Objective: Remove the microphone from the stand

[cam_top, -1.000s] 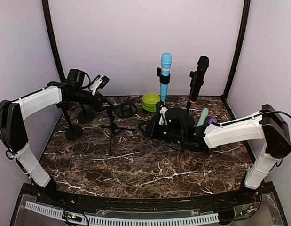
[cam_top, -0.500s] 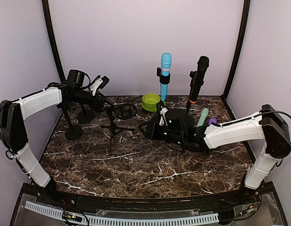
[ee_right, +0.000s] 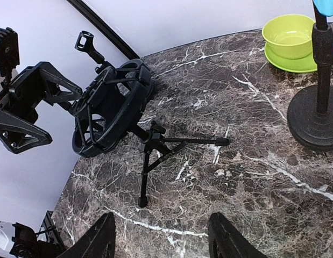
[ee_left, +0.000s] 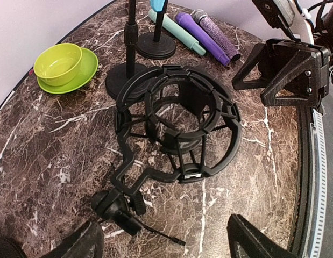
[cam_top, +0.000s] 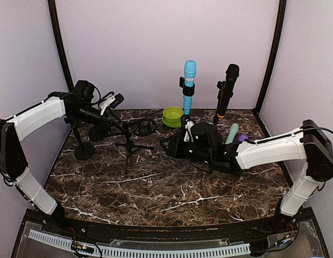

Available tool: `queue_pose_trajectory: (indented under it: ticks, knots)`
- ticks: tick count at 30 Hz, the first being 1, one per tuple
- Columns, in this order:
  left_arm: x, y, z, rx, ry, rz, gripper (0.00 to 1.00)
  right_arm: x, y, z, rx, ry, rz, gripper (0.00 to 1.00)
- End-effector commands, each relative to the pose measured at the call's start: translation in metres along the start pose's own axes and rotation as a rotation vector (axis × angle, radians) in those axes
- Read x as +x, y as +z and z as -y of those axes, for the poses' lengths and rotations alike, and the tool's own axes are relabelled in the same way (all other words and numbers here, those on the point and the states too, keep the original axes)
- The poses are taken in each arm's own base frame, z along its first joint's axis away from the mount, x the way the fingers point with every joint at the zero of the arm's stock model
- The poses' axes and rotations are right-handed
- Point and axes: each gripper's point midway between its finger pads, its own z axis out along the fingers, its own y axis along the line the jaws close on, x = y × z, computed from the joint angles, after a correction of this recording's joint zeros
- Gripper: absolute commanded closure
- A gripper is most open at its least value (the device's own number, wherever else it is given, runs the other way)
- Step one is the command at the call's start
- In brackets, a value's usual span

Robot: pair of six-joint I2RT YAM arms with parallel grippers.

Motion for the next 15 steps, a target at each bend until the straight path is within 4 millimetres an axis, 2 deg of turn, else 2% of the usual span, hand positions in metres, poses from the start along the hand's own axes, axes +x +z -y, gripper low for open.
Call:
queue_pose_trajectory:
  ticks: [1,6,9,15]
  knots:
    - [0.007,0.012,-0.002,0.036,-0.007,-0.012,0.22,-0.013,-0.007,-0.008,-0.014,-0.010,0.041,0.41]
    - [0.007,0.030,-0.021,0.028,-0.027,-0.018,0.34,-0.010,-0.010,0.000,0.016,-0.017,0.040,0.41]
    - [0.005,0.037,-0.026,0.026,-0.017,-0.011,0.40,-0.020,-0.021,-0.001,0.016,-0.012,0.065,0.41]
    - [0.001,0.047,-0.031,0.025,-0.018,0.003,0.43,-0.024,-0.025,0.004,0.030,-0.010,0.072,0.41]
